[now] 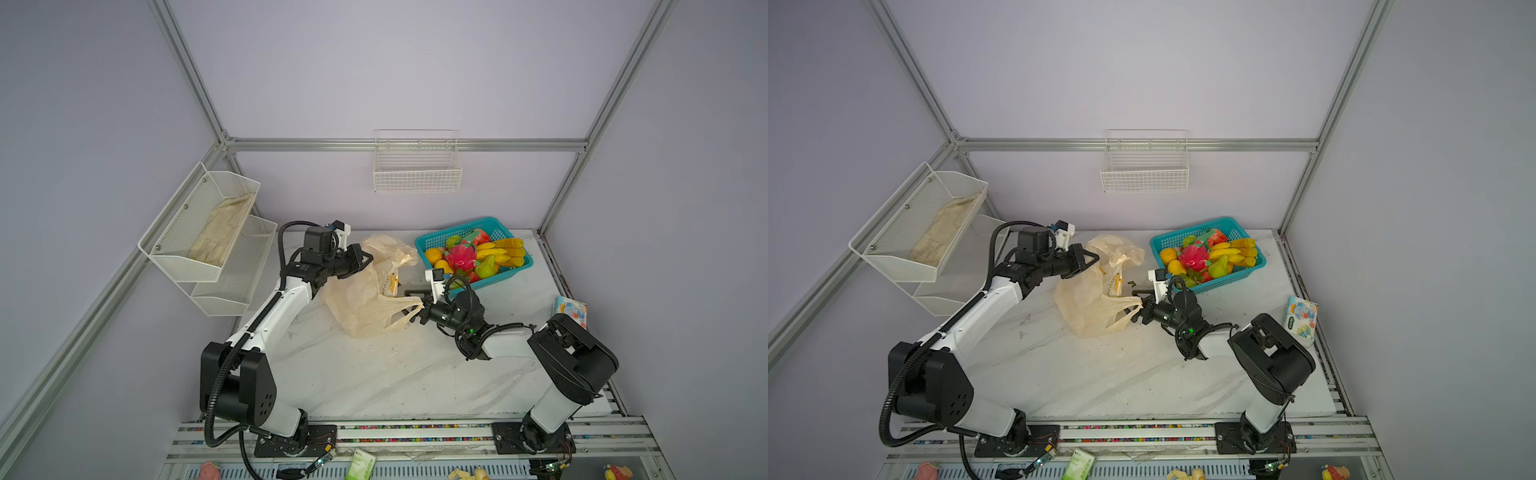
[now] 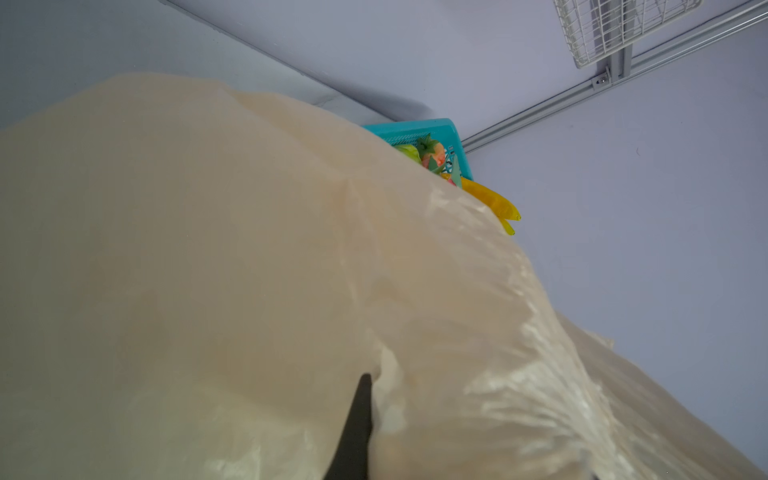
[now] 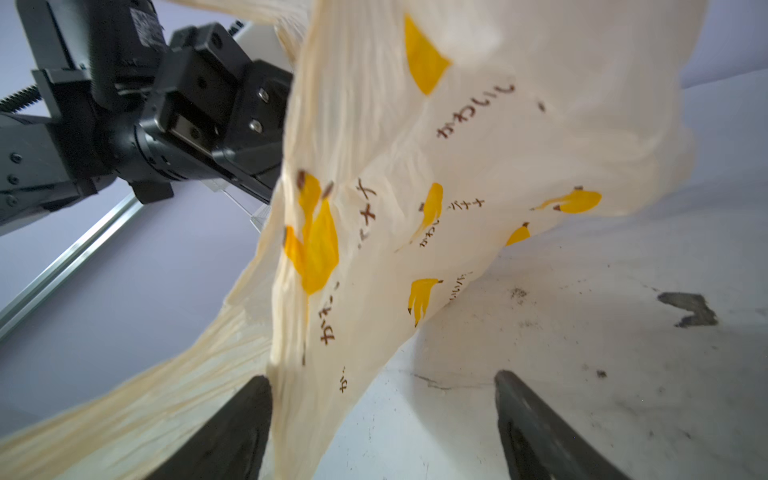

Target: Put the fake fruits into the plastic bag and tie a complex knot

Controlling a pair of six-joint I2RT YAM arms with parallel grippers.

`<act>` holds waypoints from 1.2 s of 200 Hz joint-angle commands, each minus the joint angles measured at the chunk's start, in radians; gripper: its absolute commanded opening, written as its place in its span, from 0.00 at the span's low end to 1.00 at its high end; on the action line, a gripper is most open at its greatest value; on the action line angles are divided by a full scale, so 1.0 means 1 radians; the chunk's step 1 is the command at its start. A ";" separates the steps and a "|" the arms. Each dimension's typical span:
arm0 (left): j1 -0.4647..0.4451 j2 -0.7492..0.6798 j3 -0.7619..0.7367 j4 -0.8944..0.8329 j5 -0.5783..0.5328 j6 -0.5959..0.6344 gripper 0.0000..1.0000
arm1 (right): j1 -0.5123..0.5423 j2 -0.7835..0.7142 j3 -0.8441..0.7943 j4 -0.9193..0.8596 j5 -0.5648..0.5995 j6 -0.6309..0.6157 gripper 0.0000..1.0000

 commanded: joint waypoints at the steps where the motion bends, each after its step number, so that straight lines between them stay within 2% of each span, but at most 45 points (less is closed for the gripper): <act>1: 0.001 -0.037 -0.040 0.045 0.010 0.026 0.00 | 0.007 0.019 0.034 0.097 0.020 0.038 0.85; 38: 0.004 -0.040 -0.051 0.045 0.001 0.043 0.00 | 0.009 0.014 0.015 0.125 0.003 0.025 0.85; 55: 0.004 -0.041 -0.054 0.045 0.010 0.047 0.00 | 0.015 0.034 0.050 0.073 0.028 0.028 0.84; 65: 0.005 -0.041 -0.056 0.048 0.018 0.047 0.00 | 0.026 0.053 0.087 0.033 0.050 0.027 0.80; 75: 0.004 -0.041 -0.058 0.049 0.027 0.047 0.00 | 0.035 0.073 0.124 -0.009 0.087 0.033 0.73; 88: 0.004 -0.044 -0.062 0.049 0.036 0.046 0.00 | 0.037 0.092 0.163 -0.071 0.137 0.050 0.59; 115: 0.012 -0.062 -0.066 0.051 0.045 0.062 0.00 | 0.027 0.062 0.166 -0.235 0.297 0.025 0.26; 126: 0.026 -0.069 -0.061 0.047 0.067 0.071 0.00 | 0.004 0.046 0.146 -0.297 0.323 -0.005 0.15; 141: 0.060 -0.074 -0.035 0.008 0.114 0.091 0.00 | -0.052 0.028 0.105 -0.335 0.306 -0.027 0.06; 166: 0.124 -0.081 0.005 -0.038 0.154 0.097 0.00 | -0.149 0.007 0.051 -0.380 0.244 -0.055 0.04; 191: 0.158 -0.130 0.008 -0.038 0.149 0.098 0.00 | -0.153 0.001 0.084 -0.479 0.250 -0.140 0.03; 213: 0.177 -0.135 0.011 -0.040 0.150 0.096 0.00 | -0.153 0.018 0.099 -0.469 0.224 -0.184 0.03; 225: 0.171 -0.134 0.009 -0.039 0.149 0.095 0.00 | -0.147 0.024 0.106 -0.429 0.166 -0.215 0.07; 240: 0.159 -0.120 0.012 -0.038 0.147 0.092 0.00 | -0.123 0.024 0.120 -0.403 0.125 -0.278 0.15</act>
